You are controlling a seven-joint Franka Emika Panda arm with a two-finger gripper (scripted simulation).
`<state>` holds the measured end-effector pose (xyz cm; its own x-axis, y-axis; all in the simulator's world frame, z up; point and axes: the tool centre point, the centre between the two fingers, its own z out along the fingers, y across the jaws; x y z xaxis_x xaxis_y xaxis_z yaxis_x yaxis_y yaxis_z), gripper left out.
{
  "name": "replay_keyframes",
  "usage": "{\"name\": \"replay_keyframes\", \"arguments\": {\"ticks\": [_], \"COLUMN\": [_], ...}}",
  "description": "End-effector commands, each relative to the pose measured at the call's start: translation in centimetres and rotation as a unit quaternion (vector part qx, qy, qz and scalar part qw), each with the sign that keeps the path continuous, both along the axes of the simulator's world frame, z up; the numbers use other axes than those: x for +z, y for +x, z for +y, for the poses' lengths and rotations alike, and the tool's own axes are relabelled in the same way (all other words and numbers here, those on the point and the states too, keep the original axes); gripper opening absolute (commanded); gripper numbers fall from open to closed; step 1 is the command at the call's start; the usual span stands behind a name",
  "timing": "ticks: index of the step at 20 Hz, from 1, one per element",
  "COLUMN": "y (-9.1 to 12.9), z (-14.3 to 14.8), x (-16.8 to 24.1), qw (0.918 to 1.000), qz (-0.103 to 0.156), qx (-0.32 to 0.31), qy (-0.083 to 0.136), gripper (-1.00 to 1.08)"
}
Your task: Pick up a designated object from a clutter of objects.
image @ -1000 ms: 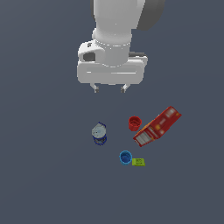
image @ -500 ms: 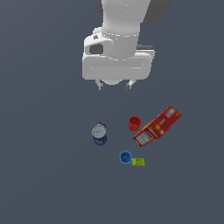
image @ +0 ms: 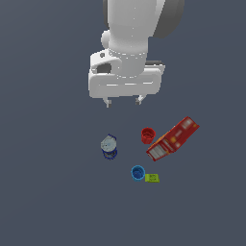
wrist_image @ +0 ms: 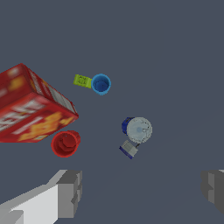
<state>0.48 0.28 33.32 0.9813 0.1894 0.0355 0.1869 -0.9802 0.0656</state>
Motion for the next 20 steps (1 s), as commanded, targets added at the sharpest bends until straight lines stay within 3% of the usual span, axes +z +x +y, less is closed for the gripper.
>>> {"name": "replay_keyframes", "arguments": {"ticks": [1,10,20], "y": [0.3,1.8,2.3], "z": [-0.3,-2.2,-4.8], "x": [-1.1,-7.3,-15.0], "qw": [0.9999,0.9957,0.9827], "qz": [0.003,0.014,0.024], "qx": [0.014,0.091,0.183], "qy": [0.001,0.009,0.017], "gripper": [1.0,1.0,1.0]}}
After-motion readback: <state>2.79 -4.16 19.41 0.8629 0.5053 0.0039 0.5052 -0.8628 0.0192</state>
